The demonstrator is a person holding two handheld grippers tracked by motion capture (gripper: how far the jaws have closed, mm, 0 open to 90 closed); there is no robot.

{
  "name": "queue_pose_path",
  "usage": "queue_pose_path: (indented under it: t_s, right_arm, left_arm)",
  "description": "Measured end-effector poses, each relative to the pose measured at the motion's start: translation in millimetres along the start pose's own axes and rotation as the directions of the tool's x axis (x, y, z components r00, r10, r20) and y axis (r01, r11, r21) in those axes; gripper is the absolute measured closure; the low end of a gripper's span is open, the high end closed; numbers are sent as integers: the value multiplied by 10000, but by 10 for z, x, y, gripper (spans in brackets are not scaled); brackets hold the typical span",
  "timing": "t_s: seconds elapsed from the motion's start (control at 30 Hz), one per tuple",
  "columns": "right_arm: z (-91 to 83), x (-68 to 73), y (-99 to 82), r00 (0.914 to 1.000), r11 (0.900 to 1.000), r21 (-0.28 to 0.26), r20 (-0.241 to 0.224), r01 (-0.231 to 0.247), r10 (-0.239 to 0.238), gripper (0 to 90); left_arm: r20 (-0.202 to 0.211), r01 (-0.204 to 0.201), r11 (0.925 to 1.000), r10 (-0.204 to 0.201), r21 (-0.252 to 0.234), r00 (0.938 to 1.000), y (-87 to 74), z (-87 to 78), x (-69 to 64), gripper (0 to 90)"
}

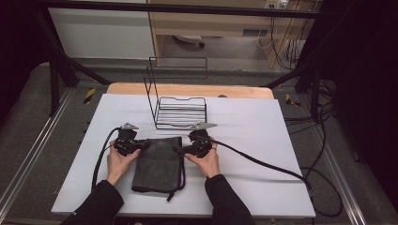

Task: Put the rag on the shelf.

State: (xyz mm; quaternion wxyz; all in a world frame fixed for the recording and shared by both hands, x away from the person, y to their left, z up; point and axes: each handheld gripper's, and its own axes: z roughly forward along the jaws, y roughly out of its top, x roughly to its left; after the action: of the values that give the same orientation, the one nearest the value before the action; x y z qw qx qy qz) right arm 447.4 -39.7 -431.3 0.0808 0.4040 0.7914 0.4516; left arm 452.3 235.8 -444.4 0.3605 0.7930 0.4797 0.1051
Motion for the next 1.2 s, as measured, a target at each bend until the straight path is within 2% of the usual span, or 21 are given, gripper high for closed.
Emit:
queue_pose_path:
  t_s: [0.03, 0.1, 0.13, 0.27, 0.3, 0.33, 0.37, 0.53, 0.67, 0.83, 0.9, 1.03, 1.2]
  right_arm:
    - [80, -23, 21, 9999, 9999, 150, 147, 5, -7, 165]
    - [107, -30, 29, 9998, 9997, 230, 212, -35, 30, 177]
    - [168, -52, 38, 9994, 9994, 336, 357, -38, 26, 257]
    - [242, -82, 51, 9988, 9986, 505, 471, -122, 99, 361]
    - [261, -95, 49, 9983, 9984, 572, 579, -7, -27, 389]
    - [261, -95, 49, 9983, 9984, 572, 579, -7, -27, 389]
    - [291, -113, 38, 9986, 9969, 788, 530, -34, -8, 429]
    - [320, -118, 16, 9995, 9960, 893, 300, 98, -125, 496]
    - [349, -128, 12, 9996, 9942, 1041, -42, -277, 283, 590]
    - [349, -110, -1, 9990, 9938, 1028, -59, -432, 440, 638]
    - [349, -100, -7, 9975, 9922, 1048, -134, -671, 689, 692]
    - [350, -98, -6, 9951, 9894, 1111, -200, -936, 964, 743]
    - [347, -116, 16, 9906, 9834, 1275, -289, -1288, 1335, 778]
  left_arm:
    - [-6, -26, 10000, 26, -6, 10000, -1, 0, -1, 751]
    - [4, -26, 10000, 26, -4, 10000, 0, 0, 1, 750]
    - [14, -23, 10000, 23, -4, 10000, 0, 0, 3, 750]
    - [30, -44, 10000, 44, -14, 10000, -1, 1, 5, 748]
    - [23, -75, 10000, 75, -27, 10000, -3, 1, 3, 748]
    - [23, -75, 10000, 75, -27, 10000, -3, 1, 3, 747]
    - [15, -96, 9999, 96, -35, 10000, -3, 1, 2, 747]
    - [-3, -180, 9998, 180, -49, 9998, -5, 2, -1, 744]
    - [-79, -258, 9996, 257, -75, 9996, -6, 3, -11, 744]
    - [2, -277, 9996, 277, -89, 9996, -10, 2, 0, 741]
    - [19, -297, 9995, 297, -111, 9996, -13, 2, 3, 741]
    - [77, -338, 9993, 339, -168, 9994, -17, 3, 13, 741]
    - [347, -79, 9997, 86, -220, 9994, -28, 2, 52, 746]
